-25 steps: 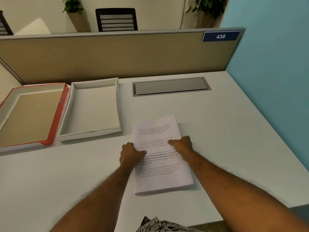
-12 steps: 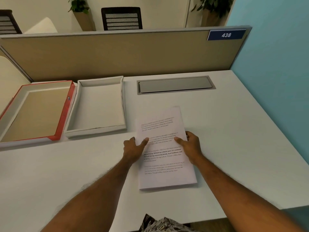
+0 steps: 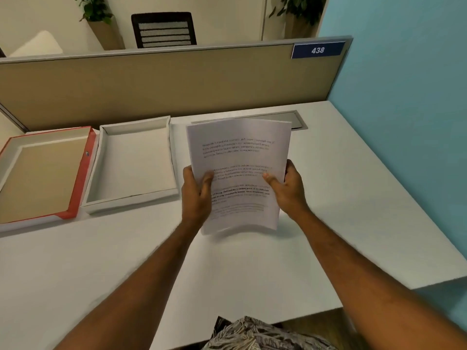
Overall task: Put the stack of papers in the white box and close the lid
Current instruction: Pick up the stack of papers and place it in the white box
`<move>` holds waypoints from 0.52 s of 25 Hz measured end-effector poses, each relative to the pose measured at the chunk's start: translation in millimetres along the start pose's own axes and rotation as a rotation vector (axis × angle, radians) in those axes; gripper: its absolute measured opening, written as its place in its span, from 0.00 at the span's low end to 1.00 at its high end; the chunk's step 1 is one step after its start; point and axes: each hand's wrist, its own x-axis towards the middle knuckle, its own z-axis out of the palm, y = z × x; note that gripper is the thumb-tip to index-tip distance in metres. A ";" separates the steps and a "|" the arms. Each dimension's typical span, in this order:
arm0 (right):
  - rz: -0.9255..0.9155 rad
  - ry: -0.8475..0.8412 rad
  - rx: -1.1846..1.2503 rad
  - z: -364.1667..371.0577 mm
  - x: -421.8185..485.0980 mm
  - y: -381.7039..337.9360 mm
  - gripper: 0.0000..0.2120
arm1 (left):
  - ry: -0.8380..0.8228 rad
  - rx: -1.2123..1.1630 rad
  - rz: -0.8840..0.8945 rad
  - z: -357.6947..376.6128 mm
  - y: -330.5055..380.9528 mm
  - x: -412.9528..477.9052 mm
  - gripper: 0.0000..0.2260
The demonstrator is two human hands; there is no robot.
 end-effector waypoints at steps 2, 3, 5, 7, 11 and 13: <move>-0.023 -0.019 0.014 0.8 2.2 -2.4 0.18 | -0.005 -0.007 0.066 -3.3 4.1 -0.9 0.10; -0.030 -0.020 0.018 1.8 1.2 -1.5 0.20 | -0.003 -0.003 0.088 -4.1 3.6 -3.2 0.10; -0.052 -0.017 0.013 4.7 -3.7 1.5 0.21 | 0.010 0.009 0.121 -5.4 -0.3 -10.0 0.09; -0.061 -0.036 0.000 7.1 -6.5 5.7 0.21 | 0.022 0.003 0.119 -7.8 -3.4 -16.8 0.09; -0.140 -0.002 0.029 6.6 -11.4 -9.4 0.18 | 0.063 -0.040 0.144 -16.0 3.9 -17.4 0.16; -0.195 0.057 0.107 6.9 -8.0 -34.4 0.16 | 0.110 -0.080 0.205 -15.7 27.5 -8.4 0.23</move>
